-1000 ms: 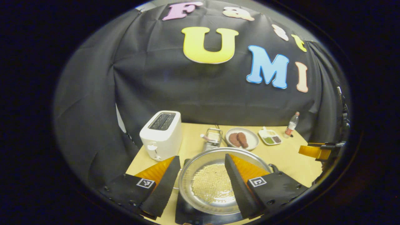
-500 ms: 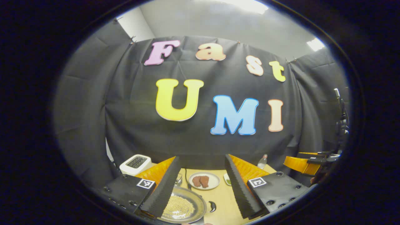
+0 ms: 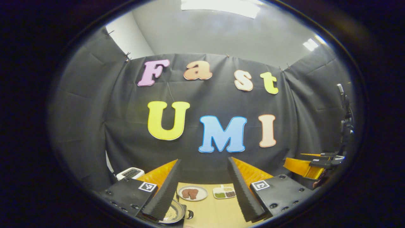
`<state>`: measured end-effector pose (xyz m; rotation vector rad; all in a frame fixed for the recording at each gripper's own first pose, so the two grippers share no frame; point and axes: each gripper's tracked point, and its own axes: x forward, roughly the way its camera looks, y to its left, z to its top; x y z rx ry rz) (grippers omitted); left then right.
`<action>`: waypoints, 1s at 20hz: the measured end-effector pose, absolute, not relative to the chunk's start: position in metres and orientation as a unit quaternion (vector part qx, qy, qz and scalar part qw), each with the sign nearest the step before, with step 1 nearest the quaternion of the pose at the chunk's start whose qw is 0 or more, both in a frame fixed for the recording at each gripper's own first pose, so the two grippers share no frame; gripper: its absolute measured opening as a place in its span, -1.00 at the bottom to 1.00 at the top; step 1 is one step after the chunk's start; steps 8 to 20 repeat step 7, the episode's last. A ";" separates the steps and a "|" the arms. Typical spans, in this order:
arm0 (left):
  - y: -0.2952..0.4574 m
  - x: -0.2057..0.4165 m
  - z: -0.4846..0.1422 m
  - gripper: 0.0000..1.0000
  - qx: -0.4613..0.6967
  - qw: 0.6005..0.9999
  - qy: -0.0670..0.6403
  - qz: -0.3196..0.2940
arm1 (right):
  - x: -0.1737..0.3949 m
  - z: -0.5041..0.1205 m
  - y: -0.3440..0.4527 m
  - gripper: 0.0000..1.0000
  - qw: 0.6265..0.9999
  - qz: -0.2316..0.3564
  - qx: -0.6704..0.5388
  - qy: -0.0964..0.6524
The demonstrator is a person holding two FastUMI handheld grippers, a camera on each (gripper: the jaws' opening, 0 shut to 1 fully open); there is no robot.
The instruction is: First push the handle of the pot to place it horizontally, then grasp the pot with both hands and set it on the induction cooktop.
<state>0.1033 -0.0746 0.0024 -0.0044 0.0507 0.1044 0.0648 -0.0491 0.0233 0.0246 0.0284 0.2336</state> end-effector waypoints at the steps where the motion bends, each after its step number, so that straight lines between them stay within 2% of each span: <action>1: -0.076 0.102 0.004 0.87 0.000 0.998 0.026 0.051 | 0.062 0.021 -0.052 0.90 0.993 0.115 0.012 0.018; 3: -0.077 0.097 0.009 0.87 0.010 0.999 0.017 0.050 | 0.056 0.028 -0.055 0.91 0.994 0.108 0.010 0.009; 4: -0.076 0.092 0.009 0.93 0.014 0.999 0.016 0.049 | 0.053 0.031 -0.056 0.91 0.995 0.102 0.007 0.003; 6: -0.074 0.088 0.005 0.86 0.010 0.999 0.024 0.042 | 0.049 0.031 -0.052 0.91 0.996 0.091 0.007 0.006; 20: -0.072 0.088 0.004 0.86 0.004 0.999 0.030 0.039 | 0.045 0.031 -0.046 0.91 0.996 0.089 0.010 0.009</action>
